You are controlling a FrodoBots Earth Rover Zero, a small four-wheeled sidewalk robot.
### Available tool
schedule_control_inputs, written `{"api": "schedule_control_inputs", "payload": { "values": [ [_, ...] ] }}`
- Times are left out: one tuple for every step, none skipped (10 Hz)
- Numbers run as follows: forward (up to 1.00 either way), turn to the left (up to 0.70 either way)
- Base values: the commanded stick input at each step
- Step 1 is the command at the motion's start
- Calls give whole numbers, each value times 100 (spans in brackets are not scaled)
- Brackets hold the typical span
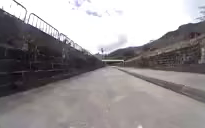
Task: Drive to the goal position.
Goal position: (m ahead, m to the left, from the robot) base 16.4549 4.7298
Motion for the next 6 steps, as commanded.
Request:
{"api": "schedule_control_inputs", "payload": {
  "values": [
    [100, -16],
    [100, -31],
    [100, -40],
    [100, -40],
    [100, -40],
    [100, 0]
  ]
}}
